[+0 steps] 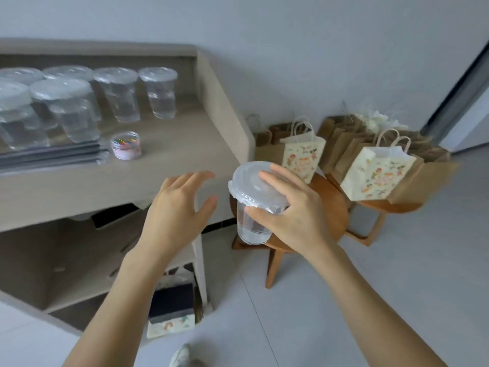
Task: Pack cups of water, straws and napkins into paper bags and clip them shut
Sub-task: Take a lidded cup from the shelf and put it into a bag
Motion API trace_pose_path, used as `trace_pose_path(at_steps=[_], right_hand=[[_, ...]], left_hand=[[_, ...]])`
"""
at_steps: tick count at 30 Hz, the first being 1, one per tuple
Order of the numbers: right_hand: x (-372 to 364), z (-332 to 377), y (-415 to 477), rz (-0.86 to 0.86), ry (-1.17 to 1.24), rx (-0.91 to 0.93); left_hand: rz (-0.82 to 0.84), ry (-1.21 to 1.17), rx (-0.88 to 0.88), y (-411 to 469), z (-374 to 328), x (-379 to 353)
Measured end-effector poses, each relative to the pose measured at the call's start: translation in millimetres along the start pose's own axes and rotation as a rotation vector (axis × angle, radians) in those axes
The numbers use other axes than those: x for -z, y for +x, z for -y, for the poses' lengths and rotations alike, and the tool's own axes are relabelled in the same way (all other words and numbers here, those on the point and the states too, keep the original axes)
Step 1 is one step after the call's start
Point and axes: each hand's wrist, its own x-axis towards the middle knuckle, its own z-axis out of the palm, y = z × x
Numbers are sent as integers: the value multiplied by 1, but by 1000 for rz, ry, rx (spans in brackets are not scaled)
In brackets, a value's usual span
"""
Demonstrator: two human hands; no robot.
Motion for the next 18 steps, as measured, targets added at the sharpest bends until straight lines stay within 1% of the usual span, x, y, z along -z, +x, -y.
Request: trace_pose_path(at_steps=[4, 6, 9, 13, 18], right_hand=[[36, -48, -43, 24, -27, -104], [50, -74, -53, -12, -53, -129], [65, -114, -58, -41, -74, -199], [76, -177, -50, -46, -95, -255], [76, -263, -4, -37, -142, -239]], left_hand=[[123, -7, -70, -2, -57, -44], [165, -19, -103, 5, -77, -67], [230, -37, -94, 20, -96, -106], [321, -60, -75, 45, -108, -168], [338, -81, -51, 114, -111, -248]])
